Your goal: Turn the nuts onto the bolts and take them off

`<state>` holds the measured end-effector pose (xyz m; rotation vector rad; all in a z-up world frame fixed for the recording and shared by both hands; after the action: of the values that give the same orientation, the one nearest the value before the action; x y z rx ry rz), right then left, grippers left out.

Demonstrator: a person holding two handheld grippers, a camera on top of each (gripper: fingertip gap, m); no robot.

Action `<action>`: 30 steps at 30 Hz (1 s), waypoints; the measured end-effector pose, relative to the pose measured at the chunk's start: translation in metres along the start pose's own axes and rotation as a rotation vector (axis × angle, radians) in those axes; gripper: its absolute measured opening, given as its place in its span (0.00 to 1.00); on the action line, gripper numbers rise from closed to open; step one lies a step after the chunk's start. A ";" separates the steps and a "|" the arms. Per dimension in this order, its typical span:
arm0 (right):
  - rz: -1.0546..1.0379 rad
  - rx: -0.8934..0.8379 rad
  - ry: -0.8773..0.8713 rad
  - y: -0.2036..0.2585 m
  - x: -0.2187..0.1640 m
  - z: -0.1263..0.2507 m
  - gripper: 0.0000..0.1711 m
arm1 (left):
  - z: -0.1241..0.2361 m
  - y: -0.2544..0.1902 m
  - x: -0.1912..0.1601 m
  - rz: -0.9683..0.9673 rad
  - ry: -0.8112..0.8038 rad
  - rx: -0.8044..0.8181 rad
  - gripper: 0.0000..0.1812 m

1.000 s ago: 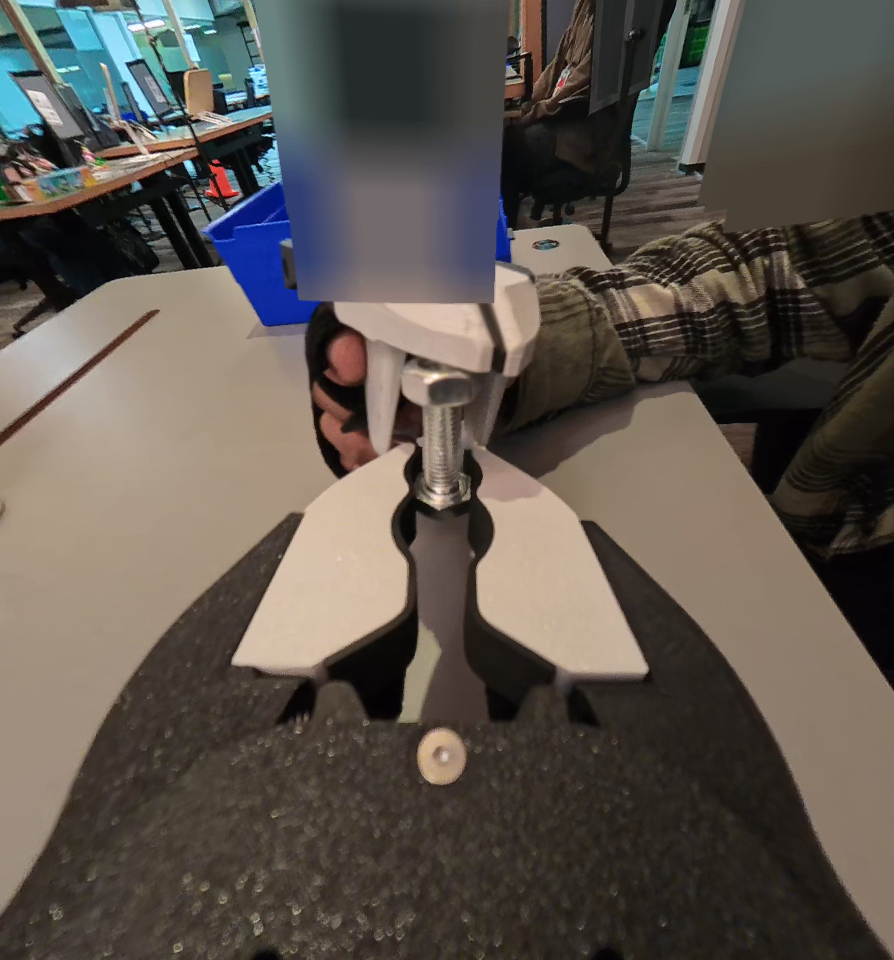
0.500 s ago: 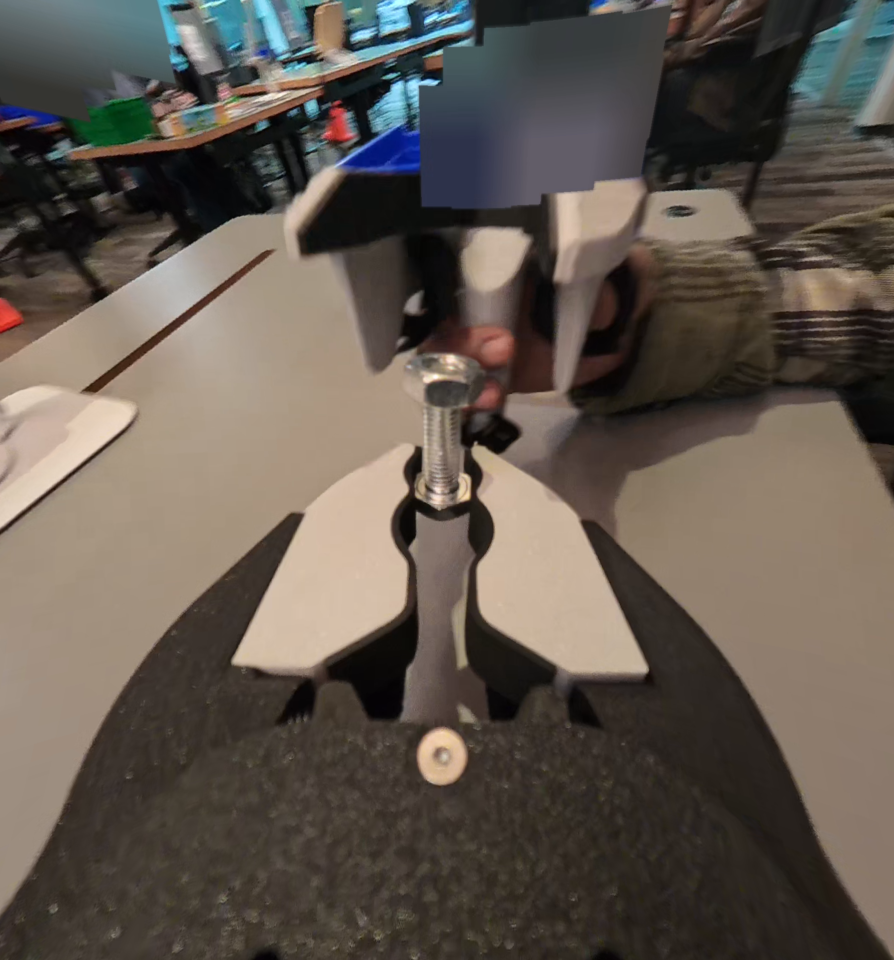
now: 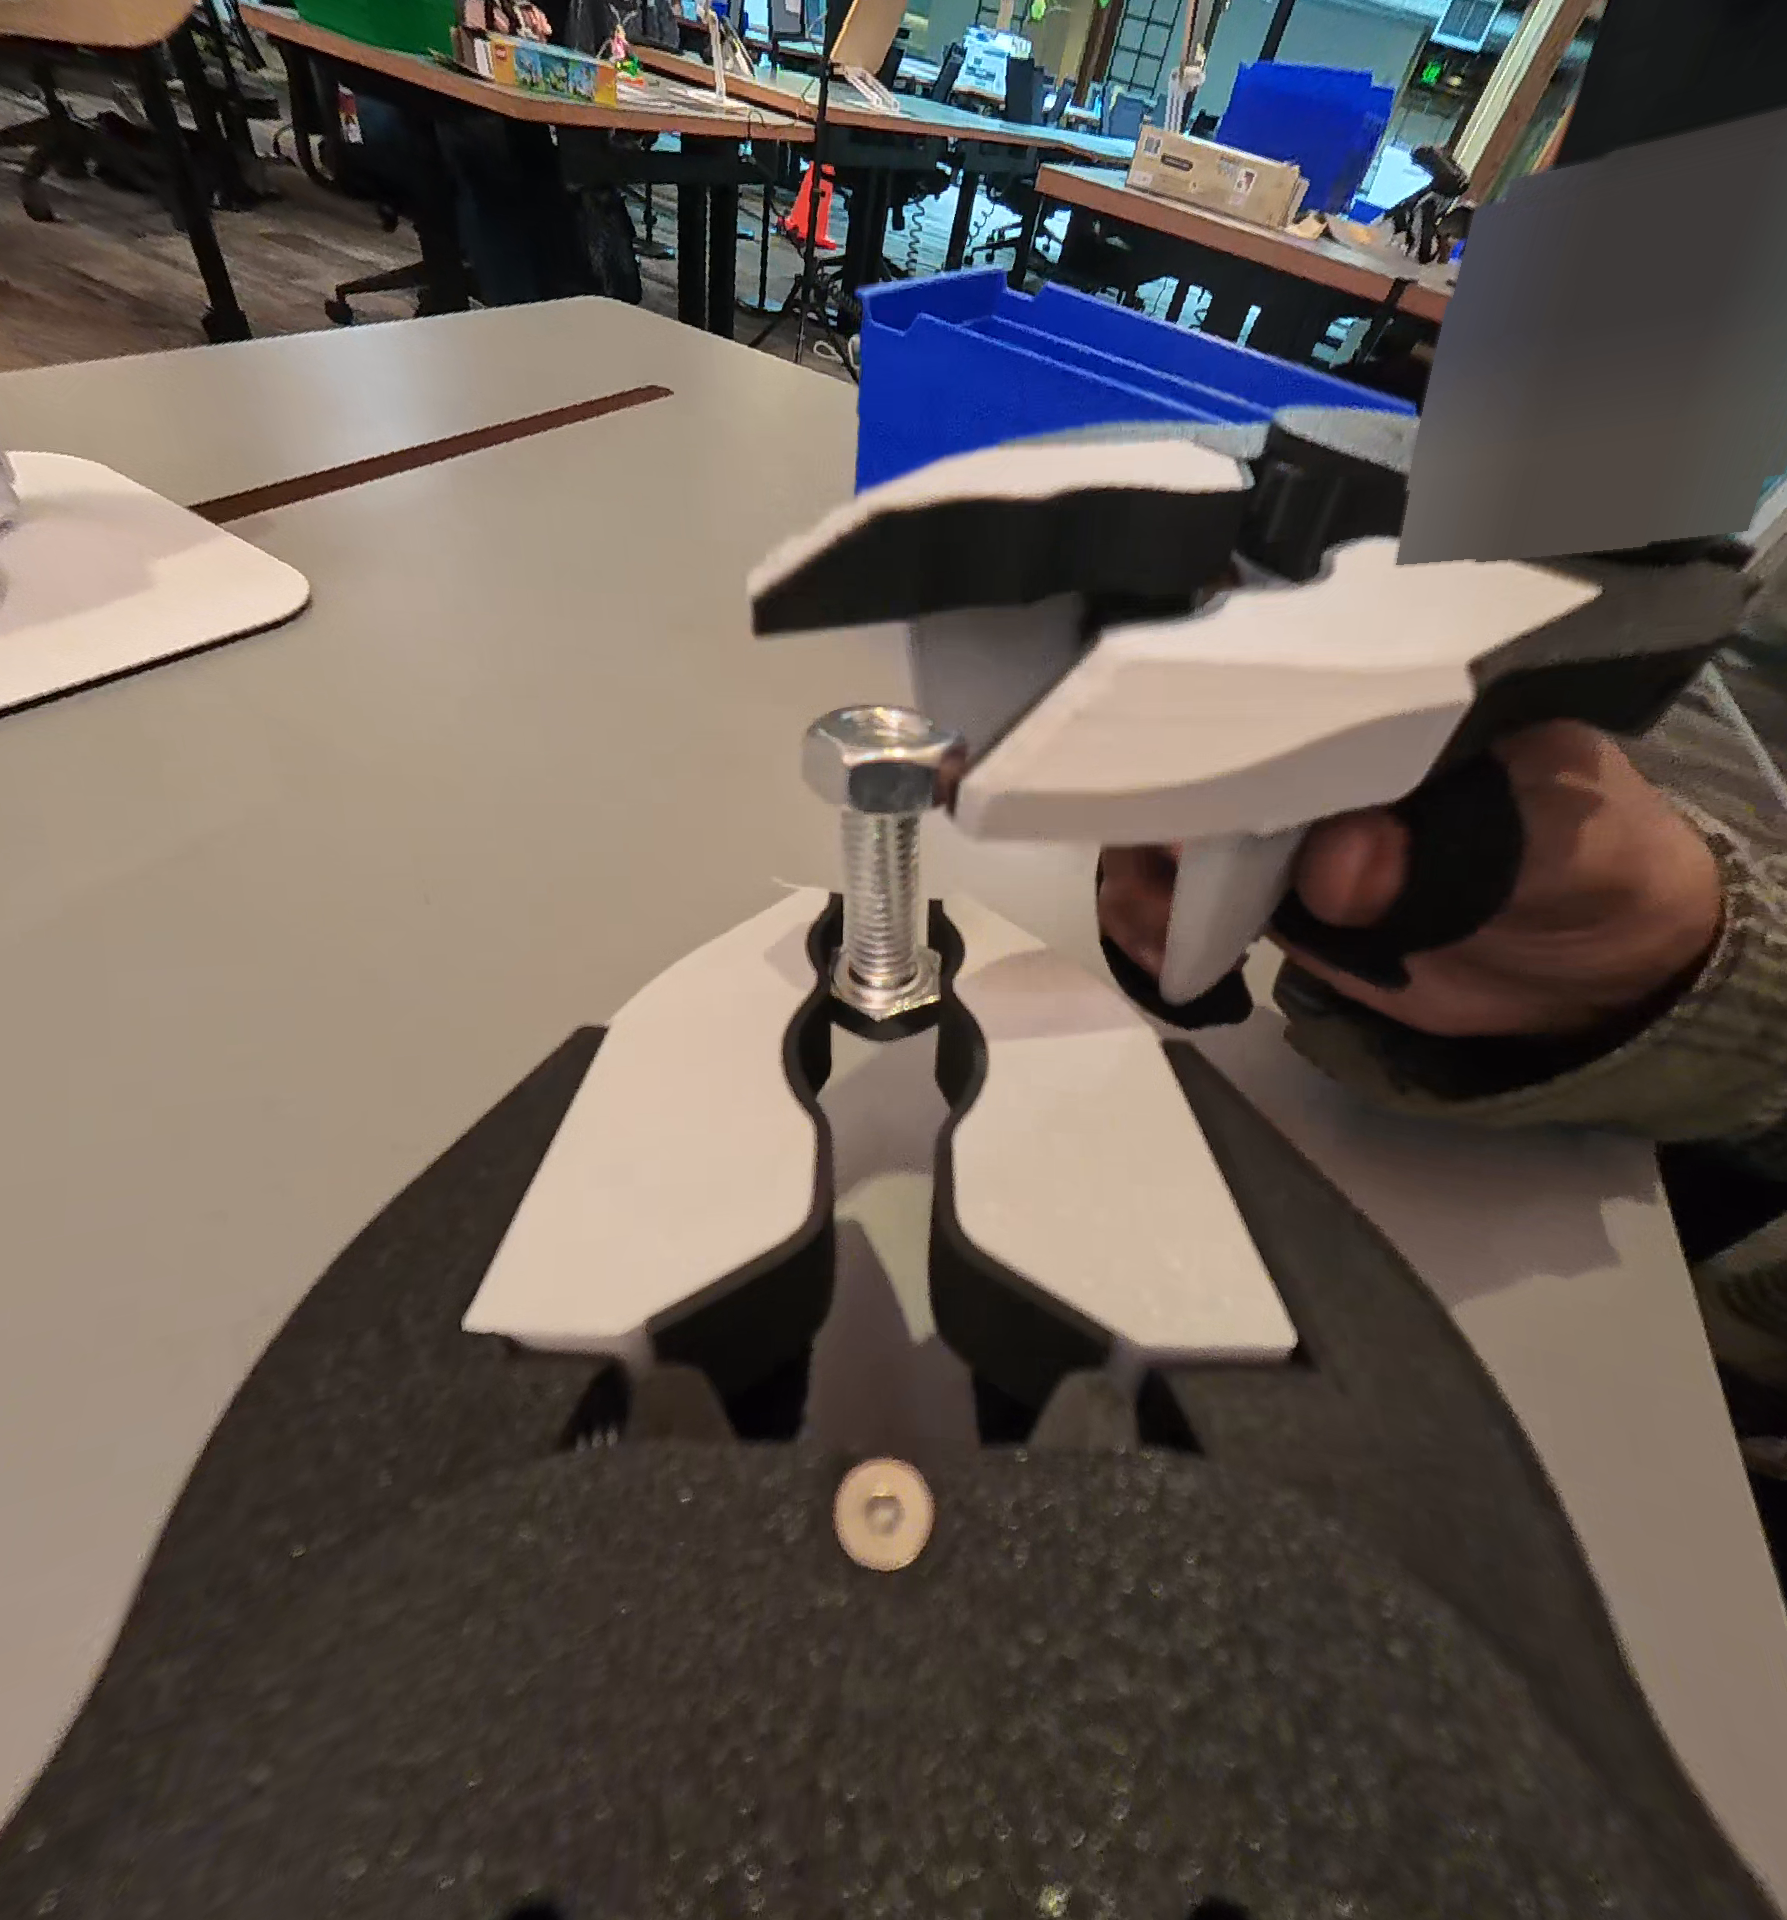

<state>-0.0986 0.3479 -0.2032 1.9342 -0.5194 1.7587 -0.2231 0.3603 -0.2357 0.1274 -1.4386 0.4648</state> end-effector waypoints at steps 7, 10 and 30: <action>0.034 0.032 0.036 0.004 -0.003 -0.006 0.15 | 0.000 -0.001 0.000 -0.014 -0.003 -0.019 0.08; 0.040 0.062 0.049 0.005 -0.004 -0.005 0.11 | -0.001 -0.004 0.000 -0.042 0.003 -0.028 0.08; 0.159 0.620 -0.009 0.006 0.006 0.017 0.11 | 0.002 -0.027 0.003 -0.205 -0.016 -0.444 0.08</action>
<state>-0.0879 0.3333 -0.1981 2.3551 -0.1308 2.2007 -0.2145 0.3353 -0.2275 -0.0784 -1.4932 -0.0284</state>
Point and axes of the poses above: each gripper's, where its closed fingertips meet, z back along the fingers, x out of its top, y = z × x across the jaws, the point moved 9 cm from there along z, back along the fingers, and after that the axes turned 7 degrees about -y, right-handed, at the moved point
